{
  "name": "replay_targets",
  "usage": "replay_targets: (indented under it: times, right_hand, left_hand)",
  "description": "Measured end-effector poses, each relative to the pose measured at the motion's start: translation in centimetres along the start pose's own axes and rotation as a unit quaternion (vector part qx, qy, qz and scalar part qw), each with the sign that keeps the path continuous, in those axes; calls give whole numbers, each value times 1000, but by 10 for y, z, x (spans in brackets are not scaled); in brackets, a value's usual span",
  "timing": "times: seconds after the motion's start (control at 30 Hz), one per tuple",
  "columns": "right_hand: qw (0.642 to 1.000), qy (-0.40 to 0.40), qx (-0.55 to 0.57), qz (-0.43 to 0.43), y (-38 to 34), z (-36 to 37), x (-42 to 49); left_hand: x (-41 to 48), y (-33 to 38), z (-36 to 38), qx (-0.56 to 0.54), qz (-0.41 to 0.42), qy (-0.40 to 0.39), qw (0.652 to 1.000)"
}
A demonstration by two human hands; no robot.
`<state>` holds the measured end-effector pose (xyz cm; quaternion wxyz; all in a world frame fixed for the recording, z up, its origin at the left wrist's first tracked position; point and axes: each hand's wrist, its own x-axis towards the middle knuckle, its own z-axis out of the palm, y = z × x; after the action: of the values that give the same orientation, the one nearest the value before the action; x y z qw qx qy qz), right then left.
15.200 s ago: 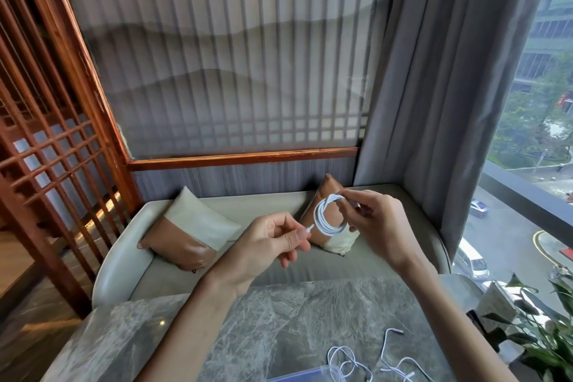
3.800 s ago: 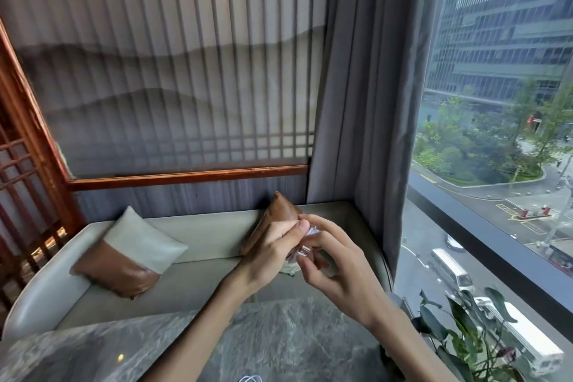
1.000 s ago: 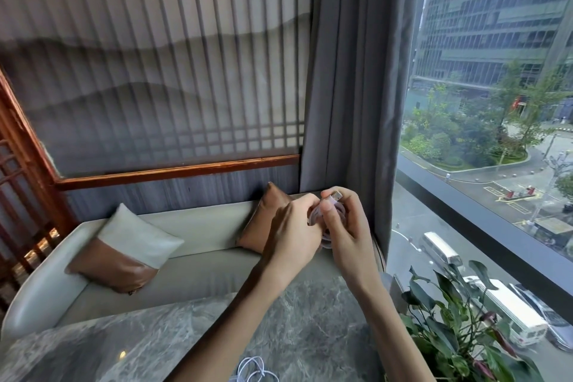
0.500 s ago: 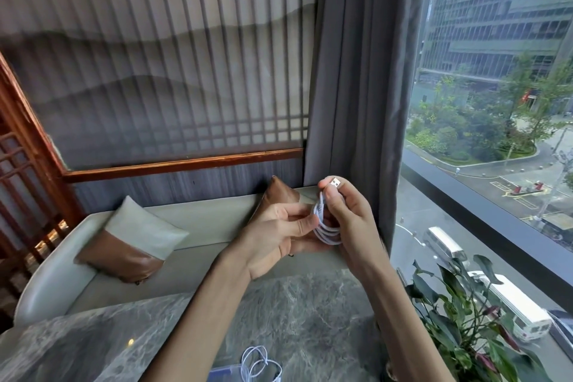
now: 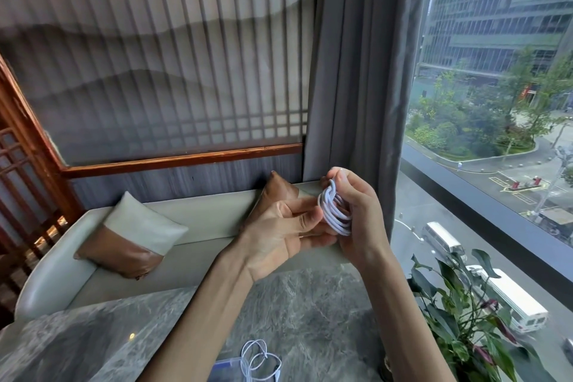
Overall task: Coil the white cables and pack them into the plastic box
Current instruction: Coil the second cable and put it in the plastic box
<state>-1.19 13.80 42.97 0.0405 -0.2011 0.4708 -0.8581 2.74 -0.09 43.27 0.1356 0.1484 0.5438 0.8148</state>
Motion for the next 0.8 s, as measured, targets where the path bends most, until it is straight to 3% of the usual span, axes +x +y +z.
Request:
replay_targets:
  times: [0.2,0.37,0.47,0.57,0.67,0.8]
  right_hand:
    - [998,-52,15,31,-9,-3,-3]
    - [998,-45,21,40,-11,-8,-6]
    - [998,-36,15,45,-9,-11,-6]
    - [992,59,-104,-38,0,-12,-5]
    - [956,150,-206,-142,10,-7,-6]
    - [930,202,-201,-230,21,2,-12]
  left_hand:
    - [0,2,3,79,34,29,996]
    - [-4,4,5,130,49,37,990]
    - [-6,4,9,217,60,85,970]
    - [-5,0,17,308,87,159,934]
    - [-7,-14,25,314,92,203,923]
    - [-9,-30,32,268,101,236,929]
